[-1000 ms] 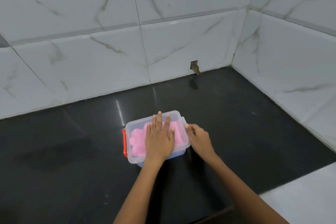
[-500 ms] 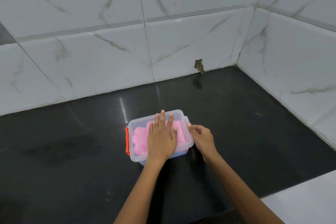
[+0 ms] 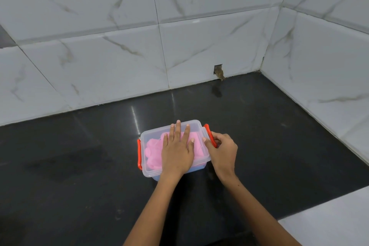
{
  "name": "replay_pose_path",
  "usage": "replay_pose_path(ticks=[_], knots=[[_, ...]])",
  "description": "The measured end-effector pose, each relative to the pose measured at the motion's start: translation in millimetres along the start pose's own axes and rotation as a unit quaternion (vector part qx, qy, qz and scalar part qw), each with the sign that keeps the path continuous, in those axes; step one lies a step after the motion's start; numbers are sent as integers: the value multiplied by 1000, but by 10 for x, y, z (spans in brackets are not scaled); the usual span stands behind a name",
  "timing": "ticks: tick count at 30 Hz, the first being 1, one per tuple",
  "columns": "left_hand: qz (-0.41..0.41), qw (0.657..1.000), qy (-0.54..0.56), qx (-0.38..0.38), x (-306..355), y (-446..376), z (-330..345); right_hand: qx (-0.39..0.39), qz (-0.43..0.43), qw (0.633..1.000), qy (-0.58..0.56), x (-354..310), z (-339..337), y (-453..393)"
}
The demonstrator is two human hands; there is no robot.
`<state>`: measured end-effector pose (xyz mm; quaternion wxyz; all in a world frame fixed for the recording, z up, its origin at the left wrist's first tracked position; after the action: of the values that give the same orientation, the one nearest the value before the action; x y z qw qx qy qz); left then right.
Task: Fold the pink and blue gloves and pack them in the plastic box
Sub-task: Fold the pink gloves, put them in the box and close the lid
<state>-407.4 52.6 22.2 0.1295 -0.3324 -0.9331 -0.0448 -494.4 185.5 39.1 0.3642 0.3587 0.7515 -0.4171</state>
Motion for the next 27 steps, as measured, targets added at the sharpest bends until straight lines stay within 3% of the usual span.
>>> replay_pose_path(ticks=[11,15,18,22,27], knots=[[-3,1000,11,-1,-1,13,-16,-23,-98,989,106,-226,33,0],[4,1000,18,-11,16,23,-58,-73,-146,965,206,-295,127,56],[9,997,75,7,-27,85,-196,-166,-236,921,261,-372,363,199],[-37,989,39,139,-462,353,-494,-208,-259,910,250,-317,480,271],[-108,988,9,111,-1108,429,-473,-208,-286,907,227,-500,752,315]])
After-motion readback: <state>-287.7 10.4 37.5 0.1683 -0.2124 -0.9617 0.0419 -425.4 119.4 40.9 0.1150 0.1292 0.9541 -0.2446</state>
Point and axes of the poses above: each hand's wrist, its own y-axis away from the middle knuckle, its own z-axis out of the palm, x = y × z, the point moved 9 cm from there along -y, towards the middle knuckle, and after that the axes turned 14 degrees about -z, right-handed, at the moved point
